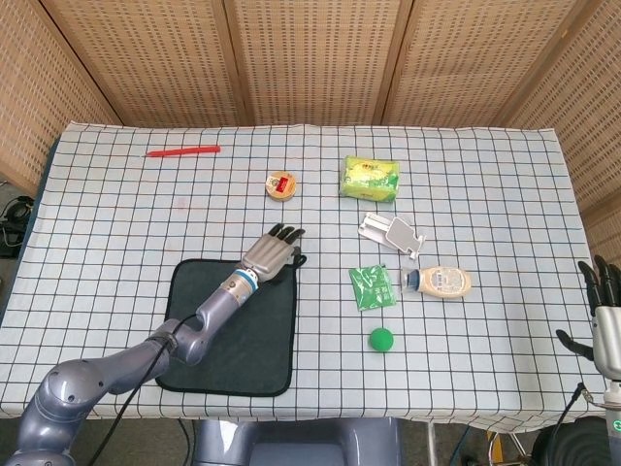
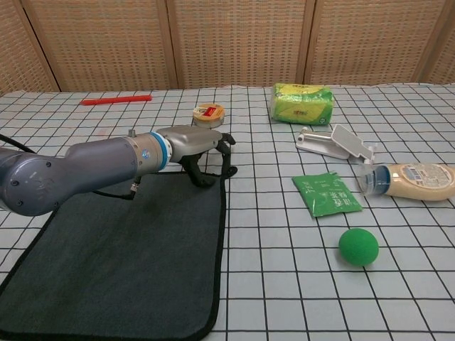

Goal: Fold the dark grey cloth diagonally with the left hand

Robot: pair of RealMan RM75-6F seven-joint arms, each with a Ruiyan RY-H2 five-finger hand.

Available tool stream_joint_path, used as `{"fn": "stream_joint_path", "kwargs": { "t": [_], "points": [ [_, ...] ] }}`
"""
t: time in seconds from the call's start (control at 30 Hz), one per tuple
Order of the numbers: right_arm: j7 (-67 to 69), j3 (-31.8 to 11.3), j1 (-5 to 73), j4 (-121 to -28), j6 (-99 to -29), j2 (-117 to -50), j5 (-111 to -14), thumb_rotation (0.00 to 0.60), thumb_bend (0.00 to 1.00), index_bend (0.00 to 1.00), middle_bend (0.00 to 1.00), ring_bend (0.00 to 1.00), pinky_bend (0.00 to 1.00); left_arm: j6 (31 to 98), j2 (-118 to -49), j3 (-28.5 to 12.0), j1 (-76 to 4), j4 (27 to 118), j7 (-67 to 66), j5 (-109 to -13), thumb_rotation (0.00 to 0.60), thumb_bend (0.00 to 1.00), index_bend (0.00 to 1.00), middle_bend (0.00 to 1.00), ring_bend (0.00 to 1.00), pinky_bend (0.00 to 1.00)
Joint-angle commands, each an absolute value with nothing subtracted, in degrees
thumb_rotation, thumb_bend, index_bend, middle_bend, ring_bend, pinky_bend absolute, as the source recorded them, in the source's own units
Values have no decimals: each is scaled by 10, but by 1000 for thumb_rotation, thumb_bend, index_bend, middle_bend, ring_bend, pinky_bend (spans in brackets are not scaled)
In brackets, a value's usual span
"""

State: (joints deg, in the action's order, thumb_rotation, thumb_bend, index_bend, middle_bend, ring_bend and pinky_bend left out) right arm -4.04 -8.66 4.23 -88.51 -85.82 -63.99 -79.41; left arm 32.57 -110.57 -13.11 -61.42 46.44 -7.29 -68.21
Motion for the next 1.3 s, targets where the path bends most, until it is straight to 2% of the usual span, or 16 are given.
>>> {"fn": "stream_joint_path", "kwargs": {
  "t": [0.03, 0.13, 0.53, 0.83, 1.3],
  "points": [
    [-39, -87, 43, -885, -857, -640, -793, 600, 0, 0, 0, 0, 0, 332, -1113, -131, -613, 459, -63, -685, 600, 479, 534, 0, 0, 0],
    [-37, -87, 43, -884, -857, -639, -793, 600, 0, 0, 0, 0, 0, 336, -1116, -129, -614, 452, -59, -690, 600, 481, 576, 0, 0, 0],
    [-33, -85, 42, -889, -860, -636, -797, 600, 0, 0, 0, 0, 0, 370, -1094, -132, -605, 488, -49, -701, 600, 481, 584, 0, 0, 0],
    [-34, -81, 39, -899, -869, -633, -810, 600, 0, 0, 0, 0, 0, 447, -1020, -114, -550, 618, -58, -718, 600, 482, 594, 0, 0, 0],
    [-32, -73, 34, -912, -884, -627, -832, 600, 0, 0, 0, 0, 0, 541, -891, -30, -449, 821, -86, -768, 600, 481, 597, 0, 0, 0]
  ]
}}
